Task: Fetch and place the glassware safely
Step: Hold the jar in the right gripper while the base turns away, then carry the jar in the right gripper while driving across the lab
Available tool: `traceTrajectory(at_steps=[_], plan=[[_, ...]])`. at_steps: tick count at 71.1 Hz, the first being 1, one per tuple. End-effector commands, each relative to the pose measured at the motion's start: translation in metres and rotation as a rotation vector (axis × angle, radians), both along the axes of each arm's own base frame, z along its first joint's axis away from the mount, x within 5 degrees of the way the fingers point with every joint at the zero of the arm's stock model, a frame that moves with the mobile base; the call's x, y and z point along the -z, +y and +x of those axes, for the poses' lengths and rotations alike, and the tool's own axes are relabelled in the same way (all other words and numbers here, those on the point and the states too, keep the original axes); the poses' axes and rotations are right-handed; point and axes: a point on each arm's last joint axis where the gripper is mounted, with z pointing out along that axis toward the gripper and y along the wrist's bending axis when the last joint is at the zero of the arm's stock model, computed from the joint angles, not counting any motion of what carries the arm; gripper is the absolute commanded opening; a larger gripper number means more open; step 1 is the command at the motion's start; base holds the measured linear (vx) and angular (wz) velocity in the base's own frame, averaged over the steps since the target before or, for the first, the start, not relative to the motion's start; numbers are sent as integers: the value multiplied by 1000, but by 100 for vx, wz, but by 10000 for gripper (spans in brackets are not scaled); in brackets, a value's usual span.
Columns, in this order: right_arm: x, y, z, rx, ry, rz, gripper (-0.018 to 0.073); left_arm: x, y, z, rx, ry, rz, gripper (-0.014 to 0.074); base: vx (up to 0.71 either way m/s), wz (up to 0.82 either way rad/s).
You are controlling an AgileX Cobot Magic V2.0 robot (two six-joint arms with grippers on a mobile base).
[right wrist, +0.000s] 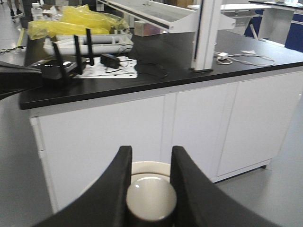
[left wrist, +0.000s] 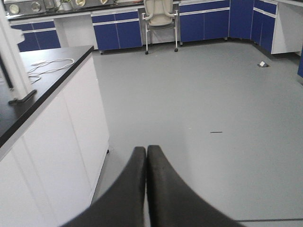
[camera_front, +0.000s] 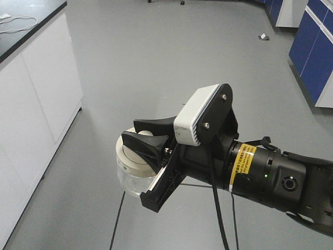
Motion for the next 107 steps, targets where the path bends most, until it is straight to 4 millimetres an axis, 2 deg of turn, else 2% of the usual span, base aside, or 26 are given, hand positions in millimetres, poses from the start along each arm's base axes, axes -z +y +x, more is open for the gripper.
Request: traceTrajectory(at_steps=[1,107], plan=[[-25,-1,-6,-39,-67,113,-3,-15,-1,1,7,-88,-13,-7,41,-13],[-25,-1,-6,-38,-66,112,-3,-15,-1,1,7,-87,-13,-7,47,-8]])
